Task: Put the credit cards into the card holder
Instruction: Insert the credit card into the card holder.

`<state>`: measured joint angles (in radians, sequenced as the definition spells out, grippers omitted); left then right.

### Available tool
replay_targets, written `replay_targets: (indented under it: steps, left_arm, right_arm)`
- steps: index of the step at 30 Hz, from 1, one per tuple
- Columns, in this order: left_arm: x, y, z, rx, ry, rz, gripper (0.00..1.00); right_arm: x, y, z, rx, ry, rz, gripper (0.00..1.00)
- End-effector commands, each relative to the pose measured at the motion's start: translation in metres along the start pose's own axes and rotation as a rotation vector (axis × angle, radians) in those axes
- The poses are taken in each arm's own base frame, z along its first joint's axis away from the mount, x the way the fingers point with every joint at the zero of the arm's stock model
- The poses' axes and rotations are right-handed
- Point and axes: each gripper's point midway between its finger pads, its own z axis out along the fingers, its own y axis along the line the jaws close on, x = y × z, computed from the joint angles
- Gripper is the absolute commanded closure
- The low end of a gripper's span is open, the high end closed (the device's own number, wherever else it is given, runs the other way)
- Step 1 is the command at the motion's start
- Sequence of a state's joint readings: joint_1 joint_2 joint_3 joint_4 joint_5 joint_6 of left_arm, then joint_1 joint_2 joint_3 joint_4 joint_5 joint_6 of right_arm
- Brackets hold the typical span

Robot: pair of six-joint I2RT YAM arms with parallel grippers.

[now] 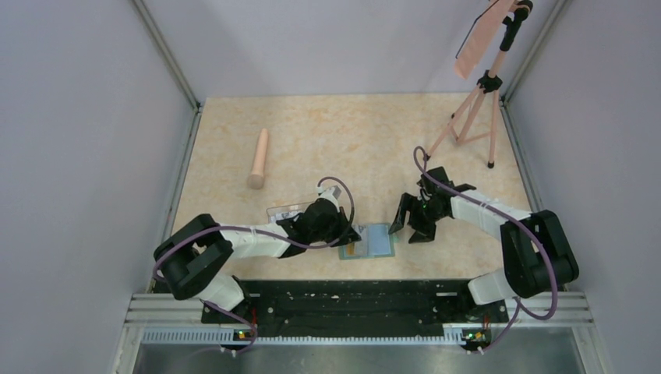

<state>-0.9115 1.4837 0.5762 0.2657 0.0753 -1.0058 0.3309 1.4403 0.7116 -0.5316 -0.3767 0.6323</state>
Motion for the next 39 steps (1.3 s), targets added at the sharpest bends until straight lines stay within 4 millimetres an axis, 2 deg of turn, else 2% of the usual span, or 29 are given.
replay_targets:
  steps: [1, 19, 30, 39]
  left_arm:
    - [-0.012, -0.036, 0.004, 0.109, -0.016, 0.008, 1.0]
    - [-0.023, -0.032, 0.0, 0.021, -0.05, -0.1, 1.0]
    - [-0.013, -0.022, 0.012, -0.045, 0.011, -0.101, 1.0]
    - [-0.014, -0.014, 0.006, -0.062, -0.014, -0.106, 1.0]
  right_arm:
    - [0.001, 0.001, 0.0, -0.023, -0.02, 0.001, 0.29]
    - [0.008, -0.003, 0.003, -0.036, -0.011, 0.011, 0.29]
    - [0.01, -0.005, 0.005, -0.034, -0.004, 0.013, 0.29]
    - [0.011, -0.006, 0.006, -0.035, -0.001, 0.014, 0.3]
